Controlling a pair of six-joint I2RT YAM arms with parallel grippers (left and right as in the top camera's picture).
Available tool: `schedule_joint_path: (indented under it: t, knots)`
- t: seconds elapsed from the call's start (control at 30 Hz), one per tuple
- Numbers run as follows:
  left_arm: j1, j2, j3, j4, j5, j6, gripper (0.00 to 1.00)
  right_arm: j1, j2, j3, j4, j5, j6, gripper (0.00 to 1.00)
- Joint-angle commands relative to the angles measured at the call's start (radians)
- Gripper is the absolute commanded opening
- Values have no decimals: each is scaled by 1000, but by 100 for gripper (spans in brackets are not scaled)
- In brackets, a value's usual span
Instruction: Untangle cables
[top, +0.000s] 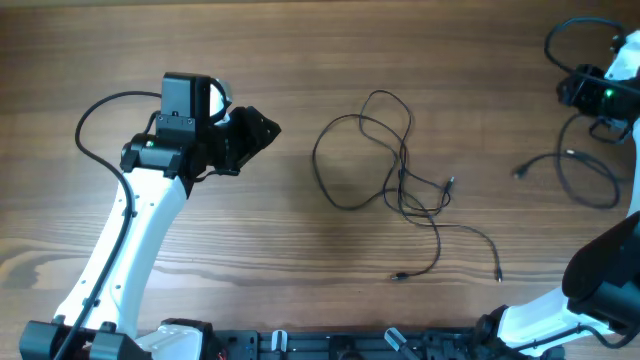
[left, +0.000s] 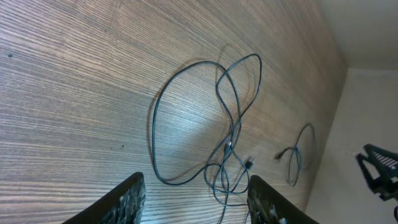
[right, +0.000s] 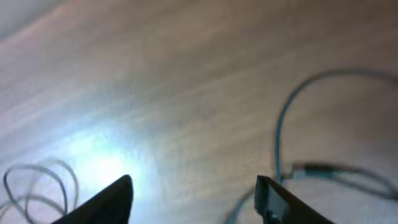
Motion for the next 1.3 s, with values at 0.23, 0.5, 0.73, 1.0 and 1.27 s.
schedule_joint_path:
  t: [0.23, 0.5, 0.73, 1.0, 1.27]
  knots:
    - [2, 5, 5, 0, -26, 24, 56, 16, 17, 6, -224, -267, -76, 70]
    - [2, 5, 5, -196, -357, 75, 56, 200, 17, -14, -366, -251, -207, 74]
    - [2, 5, 5, -247, -425, 75, 56, 496, 17, -175, -200, -104, -186, 72]
    - [2, 5, 5, -250, -425, 75, 56, 782, 17, -370, -87, -60, -54, 70]
    - [2, 5, 5, -251, -425, 75, 56, 933, 17, -433, 74, -44, 16, 72]
